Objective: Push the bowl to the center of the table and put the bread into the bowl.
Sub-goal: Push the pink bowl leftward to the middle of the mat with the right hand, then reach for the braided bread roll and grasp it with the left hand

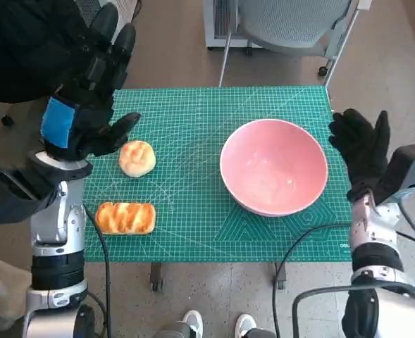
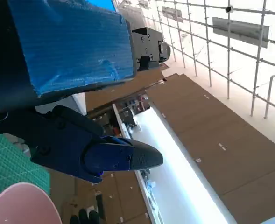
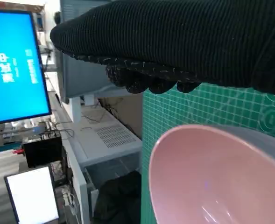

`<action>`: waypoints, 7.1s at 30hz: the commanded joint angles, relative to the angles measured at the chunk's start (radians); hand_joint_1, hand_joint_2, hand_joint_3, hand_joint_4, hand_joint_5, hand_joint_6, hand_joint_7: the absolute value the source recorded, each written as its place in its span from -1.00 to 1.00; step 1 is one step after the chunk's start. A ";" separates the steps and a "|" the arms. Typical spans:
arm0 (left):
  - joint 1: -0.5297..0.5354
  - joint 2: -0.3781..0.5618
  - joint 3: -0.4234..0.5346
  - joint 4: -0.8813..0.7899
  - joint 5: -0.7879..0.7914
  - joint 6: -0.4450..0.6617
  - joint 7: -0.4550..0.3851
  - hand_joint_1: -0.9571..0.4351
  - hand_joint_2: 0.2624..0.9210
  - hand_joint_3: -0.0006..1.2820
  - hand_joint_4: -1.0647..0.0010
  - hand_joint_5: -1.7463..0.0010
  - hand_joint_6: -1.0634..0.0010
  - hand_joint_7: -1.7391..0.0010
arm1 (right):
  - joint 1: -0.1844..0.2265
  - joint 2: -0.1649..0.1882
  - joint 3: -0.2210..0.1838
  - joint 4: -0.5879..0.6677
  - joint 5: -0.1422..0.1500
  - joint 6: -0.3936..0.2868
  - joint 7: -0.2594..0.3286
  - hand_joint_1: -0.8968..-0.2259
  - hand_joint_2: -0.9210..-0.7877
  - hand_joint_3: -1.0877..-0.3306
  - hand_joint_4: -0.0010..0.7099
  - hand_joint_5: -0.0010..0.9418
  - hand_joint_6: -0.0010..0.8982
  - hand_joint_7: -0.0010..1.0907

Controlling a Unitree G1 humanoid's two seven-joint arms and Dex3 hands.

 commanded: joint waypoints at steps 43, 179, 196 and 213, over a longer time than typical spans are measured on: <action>0.065 0.033 0.021 -0.107 0.008 0.060 0.027 -0.43 1.00 -0.38 1.00 1.00 1.00 0.88 | -0.016 0.123 0.014 0.011 -0.010 0.012 0.021 -0.33 -1.00 -0.43 -0.21 -0.98 -0.26 -0.93; 0.189 0.619 -0.164 -0.805 0.547 0.846 -0.258 0.01 0.21 -0.90 1.00 1.00 0.86 0.87 | -0.058 0.088 0.102 -0.526 0.253 -0.305 0.536 -0.48 -1.00 -0.19 -0.46 -1.00 -0.47 -1.00; 0.261 0.658 -0.237 -0.939 0.658 1.031 -0.293 0.22 0.17 -0.96 0.90 0.99 0.57 0.94 | -0.077 0.107 0.099 -0.501 0.258 -0.319 0.536 -0.54 -1.00 -0.14 -0.48 -1.00 -0.47 -0.99; 0.293 0.661 -0.333 -0.908 0.690 1.095 -0.291 0.20 0.22 -0.97 0.87 0.99 0.52 0.97 | -0.088 0.110 0.103 -0.467 0.267 -0.324 0.555 -0.53 -1.00 -0.13 -0.48 -1.00 -0.47 -0.99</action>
